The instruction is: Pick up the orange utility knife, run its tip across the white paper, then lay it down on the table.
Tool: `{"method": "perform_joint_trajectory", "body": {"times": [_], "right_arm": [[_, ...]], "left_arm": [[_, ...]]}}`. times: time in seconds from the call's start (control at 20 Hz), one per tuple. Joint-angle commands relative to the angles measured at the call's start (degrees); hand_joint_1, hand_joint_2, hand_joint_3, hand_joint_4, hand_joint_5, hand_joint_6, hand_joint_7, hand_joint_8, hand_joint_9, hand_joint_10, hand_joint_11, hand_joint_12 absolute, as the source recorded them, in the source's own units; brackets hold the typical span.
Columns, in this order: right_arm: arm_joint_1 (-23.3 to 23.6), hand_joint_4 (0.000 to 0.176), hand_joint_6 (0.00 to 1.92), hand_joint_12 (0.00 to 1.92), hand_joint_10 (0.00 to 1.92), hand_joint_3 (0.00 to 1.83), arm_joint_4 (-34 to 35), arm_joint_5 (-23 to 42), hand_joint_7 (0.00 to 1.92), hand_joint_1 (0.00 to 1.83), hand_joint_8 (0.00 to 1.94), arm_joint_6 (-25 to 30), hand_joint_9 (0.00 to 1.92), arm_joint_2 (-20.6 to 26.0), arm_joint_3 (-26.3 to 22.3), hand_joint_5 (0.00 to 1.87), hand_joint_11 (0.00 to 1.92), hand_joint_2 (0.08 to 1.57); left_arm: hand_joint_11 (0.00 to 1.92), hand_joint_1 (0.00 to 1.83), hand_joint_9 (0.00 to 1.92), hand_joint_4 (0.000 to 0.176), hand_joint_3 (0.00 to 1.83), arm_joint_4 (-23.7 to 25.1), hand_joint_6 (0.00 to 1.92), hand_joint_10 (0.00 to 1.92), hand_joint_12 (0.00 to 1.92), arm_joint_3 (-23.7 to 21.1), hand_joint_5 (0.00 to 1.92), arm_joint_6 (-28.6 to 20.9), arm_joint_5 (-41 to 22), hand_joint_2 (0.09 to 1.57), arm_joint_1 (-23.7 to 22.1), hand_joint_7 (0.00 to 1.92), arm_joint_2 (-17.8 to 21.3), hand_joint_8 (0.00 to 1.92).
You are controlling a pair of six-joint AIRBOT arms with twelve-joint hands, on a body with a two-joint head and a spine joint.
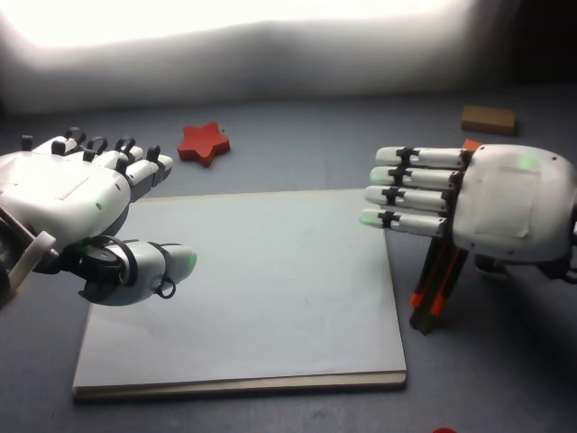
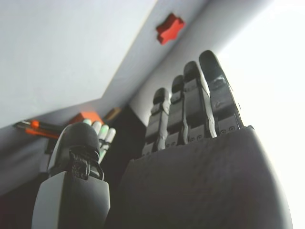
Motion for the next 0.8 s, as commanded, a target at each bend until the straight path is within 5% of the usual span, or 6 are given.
{"method": "perform_joint_trajectory", "body": {"times": [0.0,0.75], "right_arm": [[0.8,0.000,0.00,0.00,0.00,0.00,1.6,4.6,0.00,1.09,0.00,-0.2,0.00,0.0,0.4,0.00,0.00,0.99],[2.4,0.000,0.00,0.00,0.00,0.03,-3.6,2.3,0.00,1.07,0.00,3.6,0.00,-2.2,2.6,0.01,0.00,1.10]], "left_arm": [[0.00,0.07,0.16,0.049,0.00,3.5,0.00,0.00,0.66,0.3,0.04,0.1,-3.1,1.29,-0.4,0.06,0.2,0.00],[0.00,0.05,0.16,0.050,0.00,3.5,0.00,0.01,0.70,0.4,0.03,0.1,-3.5,1.30,0.2,0.06,0.1,0.00]]}}
